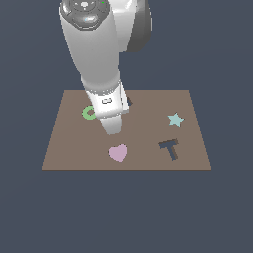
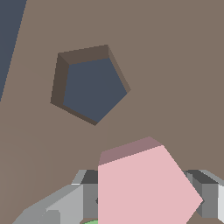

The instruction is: Insert a designated object into the corresponding slot on a board.

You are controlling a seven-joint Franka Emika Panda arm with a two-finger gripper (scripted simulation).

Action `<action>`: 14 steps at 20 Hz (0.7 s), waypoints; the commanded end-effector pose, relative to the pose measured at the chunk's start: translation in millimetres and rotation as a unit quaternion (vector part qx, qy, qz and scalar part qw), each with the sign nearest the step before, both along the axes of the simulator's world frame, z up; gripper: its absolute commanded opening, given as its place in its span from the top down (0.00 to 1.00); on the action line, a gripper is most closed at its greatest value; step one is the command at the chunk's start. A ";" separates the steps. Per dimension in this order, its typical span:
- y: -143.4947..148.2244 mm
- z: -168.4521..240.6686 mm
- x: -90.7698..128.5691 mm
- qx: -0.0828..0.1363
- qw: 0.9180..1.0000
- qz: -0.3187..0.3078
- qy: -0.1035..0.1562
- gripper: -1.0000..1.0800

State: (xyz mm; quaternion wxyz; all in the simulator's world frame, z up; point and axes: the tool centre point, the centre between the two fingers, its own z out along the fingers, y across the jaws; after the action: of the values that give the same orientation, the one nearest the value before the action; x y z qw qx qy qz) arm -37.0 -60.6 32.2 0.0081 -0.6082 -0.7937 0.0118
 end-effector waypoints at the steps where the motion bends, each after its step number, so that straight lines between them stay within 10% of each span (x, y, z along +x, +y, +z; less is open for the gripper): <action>1: 5.6 -0.3 -6.1 0.001 0.998 0.060 0.001 1.00; 7: 19.5 0.3 -19.6 0.004 0.980 0.198 0.001 1.00; 14: 35.5 3.4 -33.0 0.008 0.940 0.340 -0.003 1.00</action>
State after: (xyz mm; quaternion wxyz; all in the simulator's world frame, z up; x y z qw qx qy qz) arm -67.3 -28.3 34.8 0.0072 -0.3316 -0.9434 0.0067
